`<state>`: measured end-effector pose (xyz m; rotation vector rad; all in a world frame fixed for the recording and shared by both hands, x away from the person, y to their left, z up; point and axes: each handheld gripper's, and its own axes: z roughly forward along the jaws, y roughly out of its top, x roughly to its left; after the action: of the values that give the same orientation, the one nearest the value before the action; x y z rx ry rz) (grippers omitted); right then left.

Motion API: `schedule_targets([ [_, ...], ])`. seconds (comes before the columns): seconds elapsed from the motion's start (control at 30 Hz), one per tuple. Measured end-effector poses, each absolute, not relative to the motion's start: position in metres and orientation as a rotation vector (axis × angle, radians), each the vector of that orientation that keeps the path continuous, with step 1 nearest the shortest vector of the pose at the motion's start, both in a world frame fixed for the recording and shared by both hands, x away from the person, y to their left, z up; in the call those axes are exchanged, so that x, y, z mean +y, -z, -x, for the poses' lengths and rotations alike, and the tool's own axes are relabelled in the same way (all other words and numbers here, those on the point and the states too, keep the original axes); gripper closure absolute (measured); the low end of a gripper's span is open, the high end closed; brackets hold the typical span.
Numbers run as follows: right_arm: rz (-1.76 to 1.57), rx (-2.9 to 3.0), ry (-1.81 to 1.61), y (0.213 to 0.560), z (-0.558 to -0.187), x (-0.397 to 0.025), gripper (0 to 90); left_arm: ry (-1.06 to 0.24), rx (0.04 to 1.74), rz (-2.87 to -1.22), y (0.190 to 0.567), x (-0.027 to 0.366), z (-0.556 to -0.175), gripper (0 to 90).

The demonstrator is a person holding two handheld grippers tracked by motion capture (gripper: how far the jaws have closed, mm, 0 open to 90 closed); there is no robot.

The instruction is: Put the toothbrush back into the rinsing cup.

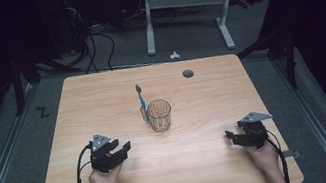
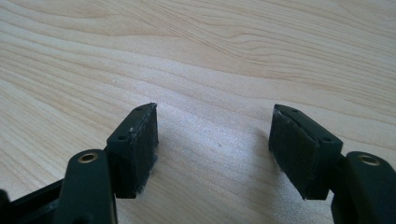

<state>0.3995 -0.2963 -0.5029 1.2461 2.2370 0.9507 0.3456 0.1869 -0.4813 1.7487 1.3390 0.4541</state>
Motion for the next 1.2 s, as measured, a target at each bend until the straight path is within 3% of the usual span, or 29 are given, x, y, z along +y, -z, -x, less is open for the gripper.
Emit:
schedule_targets([
  [1.0, -1.247, 2.236, -0.951, 0.503, -0.4, -0.296, 33.4, -0.551, 1.385, -1.861, 0.508, 0.178, -0.347, 48.0],
  [1.2, -1.246, 2.236, -0.95, 0.503, -0.4, -0.296, 33.4, -0.587, 1.378, -1.894, 0.509, 0.173, -0.346, 43.0],
])
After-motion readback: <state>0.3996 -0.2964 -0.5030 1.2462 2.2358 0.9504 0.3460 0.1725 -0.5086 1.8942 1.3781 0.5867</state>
